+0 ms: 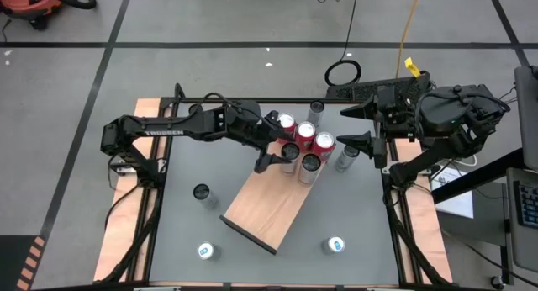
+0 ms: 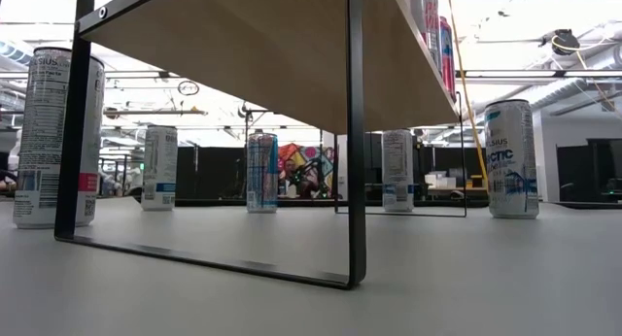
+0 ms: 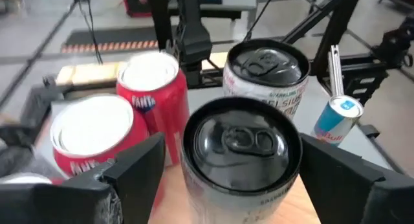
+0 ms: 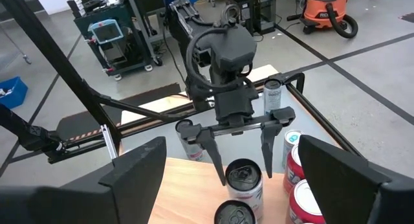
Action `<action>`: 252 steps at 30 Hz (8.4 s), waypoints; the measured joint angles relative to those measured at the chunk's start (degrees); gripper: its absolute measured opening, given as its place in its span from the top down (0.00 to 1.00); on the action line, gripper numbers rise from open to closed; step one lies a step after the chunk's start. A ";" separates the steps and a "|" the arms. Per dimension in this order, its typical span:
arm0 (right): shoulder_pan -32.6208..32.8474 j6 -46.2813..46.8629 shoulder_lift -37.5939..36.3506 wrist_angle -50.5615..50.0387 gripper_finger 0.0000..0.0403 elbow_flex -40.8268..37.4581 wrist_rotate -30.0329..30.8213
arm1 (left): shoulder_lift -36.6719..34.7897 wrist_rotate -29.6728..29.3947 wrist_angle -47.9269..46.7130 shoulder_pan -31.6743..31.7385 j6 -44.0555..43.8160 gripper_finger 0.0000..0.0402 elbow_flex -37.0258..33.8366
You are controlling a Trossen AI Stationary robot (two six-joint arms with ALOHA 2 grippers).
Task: Place canned beverage on shelf
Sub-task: Put the white pink soda can on the shelf aligned with the other white pink soda can
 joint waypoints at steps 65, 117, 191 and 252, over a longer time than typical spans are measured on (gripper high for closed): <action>0.00 -1.29 0.00 0.00 0.19 0.00 1.53 | -1.06 11.93 -0.57 2.56 6.11 0.38 -0.07; 0.00 -0.90 0.00 -0.44 0.19 0.00 1.77 | -5.89 -0.87 -2.48 2.29 -3.36 0.17 0.07; -2.66 21.05 -3.80 11.32 1.00 -53.46 -12.15 | -7.44 -4.87 -17.84 -4.09 -17.71 0.62 -4.00; -2.98 20.58 -7.23 12.44 1.00 -53.37 -15.41 | -3.90 -8.04 -11.06 -4.48 -7.26 0.62 -4.02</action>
